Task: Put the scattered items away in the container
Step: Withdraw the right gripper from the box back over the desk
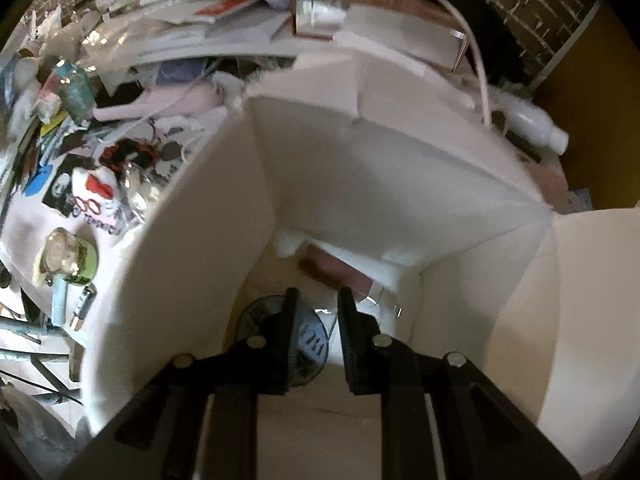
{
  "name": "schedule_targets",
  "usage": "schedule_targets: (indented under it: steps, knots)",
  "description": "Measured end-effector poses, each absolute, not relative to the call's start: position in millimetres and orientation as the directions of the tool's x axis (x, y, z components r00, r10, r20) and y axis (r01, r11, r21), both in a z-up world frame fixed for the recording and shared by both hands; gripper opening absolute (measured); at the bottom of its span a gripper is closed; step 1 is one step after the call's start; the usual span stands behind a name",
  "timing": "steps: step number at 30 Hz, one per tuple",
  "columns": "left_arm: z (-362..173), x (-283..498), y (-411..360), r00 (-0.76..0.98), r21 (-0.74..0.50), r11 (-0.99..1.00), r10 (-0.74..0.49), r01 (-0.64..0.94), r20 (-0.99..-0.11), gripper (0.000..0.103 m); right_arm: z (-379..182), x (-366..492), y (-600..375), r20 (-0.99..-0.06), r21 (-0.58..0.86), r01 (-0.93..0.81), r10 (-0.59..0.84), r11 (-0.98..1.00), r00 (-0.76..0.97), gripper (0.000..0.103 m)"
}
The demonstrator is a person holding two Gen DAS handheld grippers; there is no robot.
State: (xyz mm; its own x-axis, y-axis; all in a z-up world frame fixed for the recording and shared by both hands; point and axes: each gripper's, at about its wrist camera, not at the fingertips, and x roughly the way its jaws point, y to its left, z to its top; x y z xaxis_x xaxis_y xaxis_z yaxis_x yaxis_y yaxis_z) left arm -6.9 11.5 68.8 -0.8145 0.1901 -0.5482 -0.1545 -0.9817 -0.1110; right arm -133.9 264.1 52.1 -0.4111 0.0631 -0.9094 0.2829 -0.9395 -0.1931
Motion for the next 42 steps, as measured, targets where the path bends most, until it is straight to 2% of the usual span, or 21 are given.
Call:
schedule_targets:
  steps: [7,13,17,19,24,34,35,36,37,42]
  knots:
    - [67,-7,6,-0.811,-0.114,-0.984,0.179,-0.140,-0.557,0.092,79,-109,249,-0.842,-0.271,0.282,0.085,-0.920,-0.532,0.016]
    - [66,-7,5,-0.808,-0.117,-0.983,0.182,-0.140,-0.560,0.092,100,-51,240,-0.756,-0.361,0.278,0.105,-0.890,-0.646,0.016]
    - [66,-7,6,-0.810,-0.122,-0.982,0.186,-0.142,-0.556,0.092,99,-20,237,-0.735,-0.344,0.277,0.073,-0.897,-0.674,0.032]
    - [66,-5,7,-0.811,-0.128,-0.981,0.195,-0.148,-0.551,0.092,93,-8,236,-0.717,-0.343,0.259,0.073,-0.903,-0.694,0.032]
    - [68,-2,12,-0.814,-0.127,-0.978,0.206,-0.163,-0.543,0.092,76,13,237,-0.681,-0.284,0.197,0.053,-0.938,-0.730,0.032]
    - [66,0,14,-0.809,-0.125,-0.980,0.197,-0.154,-0.553,0.092,29,25,233,-0.679,-0.142,0.082,0.036,-0.986,-0.733,0.034]
    - [65,0,14,-0.808,-0.124,-0.980,0.197,-0.154,-0.554,0.092,23,25,234,-0.684,-0.116,0.068,0.030,-0.991,-0.729,0.039]
    - [65,1,14,-0.808,-0.124,-0.980,0.197,-0.154,-0.555,0.092,16,25,233,-0.686,-0.098,0.052,0.030,-0.994,-0.727,0.050]
    - [64,1,14,-0.807,-0.122,-0.980,0.197,-0.155,-0.556,0.092,10,26,232,-0.684,-0.088,0.042,0.030,-0.995,-0.729,0.053]
    - [60,2,11,-0.807,-0.118,-0.982,0.188,-0.147,-0.560,0.092,-10,26,220,-0.657,-0.029,0.026,0.000,-0.999,-0.754,0.055]
